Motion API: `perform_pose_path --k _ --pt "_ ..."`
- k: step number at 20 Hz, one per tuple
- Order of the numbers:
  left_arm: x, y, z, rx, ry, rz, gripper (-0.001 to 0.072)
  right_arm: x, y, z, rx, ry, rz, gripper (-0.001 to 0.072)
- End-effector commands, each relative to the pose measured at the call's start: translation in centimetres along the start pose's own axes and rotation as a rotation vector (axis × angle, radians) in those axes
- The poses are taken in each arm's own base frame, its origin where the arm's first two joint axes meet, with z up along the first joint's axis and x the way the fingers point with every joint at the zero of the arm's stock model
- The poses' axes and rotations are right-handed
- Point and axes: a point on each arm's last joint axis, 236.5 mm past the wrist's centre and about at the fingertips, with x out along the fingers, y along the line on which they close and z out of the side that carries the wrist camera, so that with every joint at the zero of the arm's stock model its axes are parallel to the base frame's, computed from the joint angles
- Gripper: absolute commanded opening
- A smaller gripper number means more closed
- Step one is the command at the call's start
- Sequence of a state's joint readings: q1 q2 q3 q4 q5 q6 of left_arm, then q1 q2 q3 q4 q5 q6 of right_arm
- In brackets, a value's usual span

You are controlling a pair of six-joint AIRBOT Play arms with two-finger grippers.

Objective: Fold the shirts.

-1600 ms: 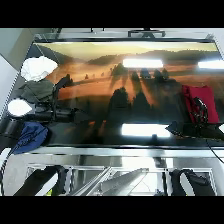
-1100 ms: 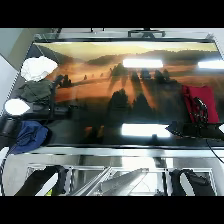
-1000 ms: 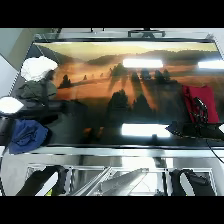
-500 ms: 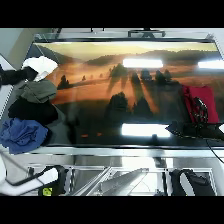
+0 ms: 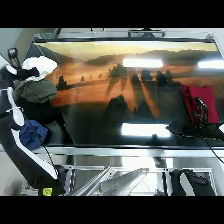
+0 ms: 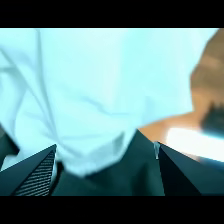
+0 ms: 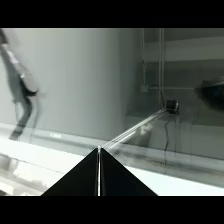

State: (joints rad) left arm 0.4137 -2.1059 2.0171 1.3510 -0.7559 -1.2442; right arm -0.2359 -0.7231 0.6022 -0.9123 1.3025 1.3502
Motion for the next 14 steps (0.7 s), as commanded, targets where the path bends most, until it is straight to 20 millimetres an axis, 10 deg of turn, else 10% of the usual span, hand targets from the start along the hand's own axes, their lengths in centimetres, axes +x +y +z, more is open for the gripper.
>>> perform_pose_path --k 1,3,4,10,14 --pt "4.8 0.4 -0.6 -0.005 -0.102 0.048 0.0679 0.0 -0.1 0.4 0.000 -0.017 -0.004 0.0021" --pt "4.9 -0.8 -0.3 0.009 -0.092 0.030 0.0126 0.0 -0.1 0.4 0.000 -0.017 -0.004 0.0022" --pt "4.3 -1.4 0.4 0.018 -0.093 0.020 0.0026 0.0 -0.1 0.4 0.000 -0.017 -0.004 0.0022" --pt "-2.1 -5.4 5.9 0.083 -0.159 -0.024 0.0023 0.0 -0.1 0.4 0.000 -0.018 -0.004 0.0021" --pt "-6.9 -13.4 4.9 0.160 -0.059 -0.208 0.0023 0.0 -0.1 0.4 0.000 -0.018 -0.004 0.0021"
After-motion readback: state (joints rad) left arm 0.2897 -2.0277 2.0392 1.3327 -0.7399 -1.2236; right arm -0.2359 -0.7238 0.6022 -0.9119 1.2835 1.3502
